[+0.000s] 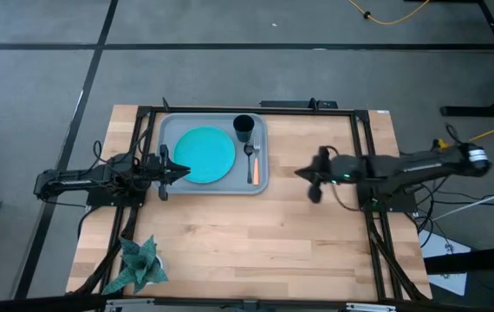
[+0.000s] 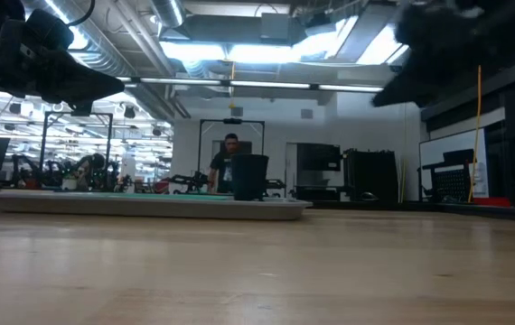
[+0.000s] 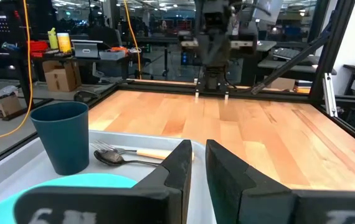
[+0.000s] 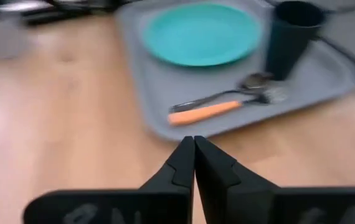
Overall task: Pick and place plate/cup/fork/spoon on tray
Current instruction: Return to Home Position
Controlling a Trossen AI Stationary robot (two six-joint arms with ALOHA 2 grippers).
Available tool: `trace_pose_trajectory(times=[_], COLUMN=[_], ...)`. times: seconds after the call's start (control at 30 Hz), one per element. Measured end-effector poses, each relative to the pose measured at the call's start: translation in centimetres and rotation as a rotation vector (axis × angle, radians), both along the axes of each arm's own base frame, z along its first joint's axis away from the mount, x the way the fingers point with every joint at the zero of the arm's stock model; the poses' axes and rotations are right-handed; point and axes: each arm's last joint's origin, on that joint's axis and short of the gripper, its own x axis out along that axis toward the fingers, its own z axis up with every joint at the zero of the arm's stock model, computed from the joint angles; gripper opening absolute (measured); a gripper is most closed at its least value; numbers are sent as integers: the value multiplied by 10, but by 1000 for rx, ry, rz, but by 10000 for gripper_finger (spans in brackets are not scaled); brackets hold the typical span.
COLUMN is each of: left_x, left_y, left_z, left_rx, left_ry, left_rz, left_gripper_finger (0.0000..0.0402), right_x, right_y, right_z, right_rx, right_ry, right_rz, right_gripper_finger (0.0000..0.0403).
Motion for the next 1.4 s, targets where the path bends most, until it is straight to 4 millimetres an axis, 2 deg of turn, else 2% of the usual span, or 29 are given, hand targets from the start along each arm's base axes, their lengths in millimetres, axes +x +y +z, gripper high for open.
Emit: trace_pose_trajectory(times=[0.07, 0.2, 0.3, 0.47, 0.93, 1.07, 1.4], left_x=[0, 0, 0, 0, 0, 0, 0], left_y=[0, 0, 0, 0, 0, 0, 0], left_z=[0, 0, 0, 0, 0, 0, 0], left_rx=[0, 0, 0, 0, 0, 0, 0], left_ry=[0, 0, 0, -1, 0, 0, -1], left_rz=[0, 0, 0, 0, 0, 0, 0], left_gripper_finger=[41, 41, 41, 41, 41, 41, 41], right_x=[-17, -37, -49, -63, -86, -93, -93], right_y=[2, 4, 3, 2, 0, -2, -8], right_z=[-9, -19, -29, -44, -54, -54, -55], right_rx=[28, 74, 38, 78, 67, 64, 58], right_ry=[-68, -205, -254, -295, -548, -563, -555], right_rz=[91, 202, 206, 179, 187, 183, 180], right_gripper_finger=[16, 16, 16, 16, 16, 16, 16])
